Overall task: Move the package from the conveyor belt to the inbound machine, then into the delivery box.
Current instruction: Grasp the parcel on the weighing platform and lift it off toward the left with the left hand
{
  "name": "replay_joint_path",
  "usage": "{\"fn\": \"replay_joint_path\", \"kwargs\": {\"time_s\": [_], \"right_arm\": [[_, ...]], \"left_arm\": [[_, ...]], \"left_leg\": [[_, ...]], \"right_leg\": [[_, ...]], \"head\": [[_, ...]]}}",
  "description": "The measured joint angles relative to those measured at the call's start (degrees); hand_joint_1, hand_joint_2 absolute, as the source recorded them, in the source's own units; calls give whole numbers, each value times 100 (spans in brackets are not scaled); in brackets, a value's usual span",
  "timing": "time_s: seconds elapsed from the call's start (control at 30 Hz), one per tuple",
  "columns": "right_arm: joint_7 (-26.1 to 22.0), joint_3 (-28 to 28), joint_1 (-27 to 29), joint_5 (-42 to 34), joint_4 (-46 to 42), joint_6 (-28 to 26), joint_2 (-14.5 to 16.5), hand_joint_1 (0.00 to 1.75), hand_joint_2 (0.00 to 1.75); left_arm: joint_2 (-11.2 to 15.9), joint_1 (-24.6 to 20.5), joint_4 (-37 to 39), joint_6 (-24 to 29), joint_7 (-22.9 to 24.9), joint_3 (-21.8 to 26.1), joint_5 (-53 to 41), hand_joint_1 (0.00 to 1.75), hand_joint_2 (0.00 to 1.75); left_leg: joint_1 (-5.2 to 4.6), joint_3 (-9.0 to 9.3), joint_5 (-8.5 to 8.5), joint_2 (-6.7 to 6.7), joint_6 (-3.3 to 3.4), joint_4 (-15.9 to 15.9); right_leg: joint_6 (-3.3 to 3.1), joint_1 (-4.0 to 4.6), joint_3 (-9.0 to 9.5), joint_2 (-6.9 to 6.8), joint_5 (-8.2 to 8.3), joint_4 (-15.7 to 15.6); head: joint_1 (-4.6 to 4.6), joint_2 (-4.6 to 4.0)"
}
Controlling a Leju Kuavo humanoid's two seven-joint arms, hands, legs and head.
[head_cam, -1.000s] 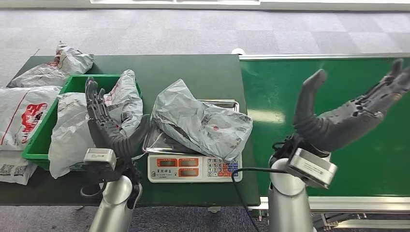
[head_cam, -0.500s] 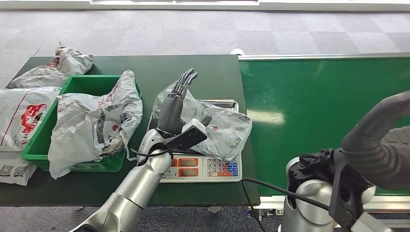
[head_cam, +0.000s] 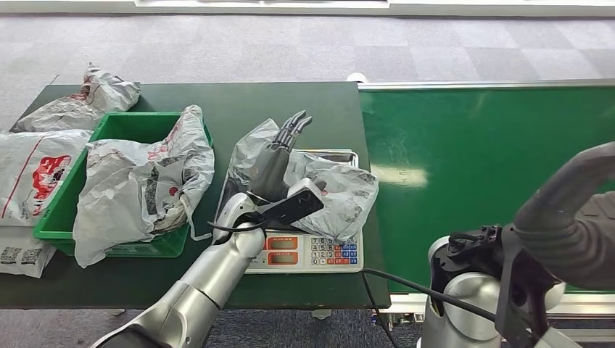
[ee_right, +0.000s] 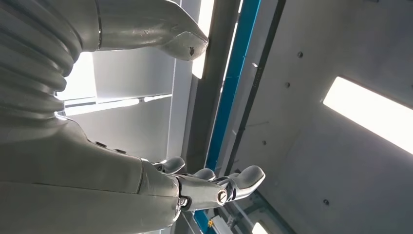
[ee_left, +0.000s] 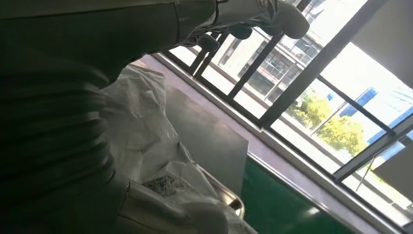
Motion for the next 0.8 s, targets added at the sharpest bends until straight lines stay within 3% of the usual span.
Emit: {"fn": "replay_joint_path", "kwargs": {"time_s": [0.23,0.47,0.73,0.8], "right_arm": [[0,130,2,15,0,2,-2,0,175],[0,191,17,53,0,1,-6,0,175],[0,192,36,225,-11,1,-13,0,175],[0,196,36,247,-13,2,-13,0,175]], "left_arm": [[-165,-95,662,-439,354,-760,-270,0,175],[-188,-313,1387,-2295,631,-2077,-850,0,175],[-186,-639,1669,-2512,688,-2678,-794,3,175],[-186,-697,1700,-2599,704,-2766,-762,90,175]], "left_leg": [[-1,-1,-1,-1,2,0],[-1,-2,-2,-2,2,0],[-1,1,0,-8,4,-1],[-1,3,1,-8,5,0]], "right_leg": [[2,-4,-1,-1,-1,0],[4,-2,0,-1,-3,0],[4,-2,10,-12,-4,0],[5,-3,13,-13,-4,0]], "head": [[0,0],[0,0],[-1,0],[-1,0]]}}
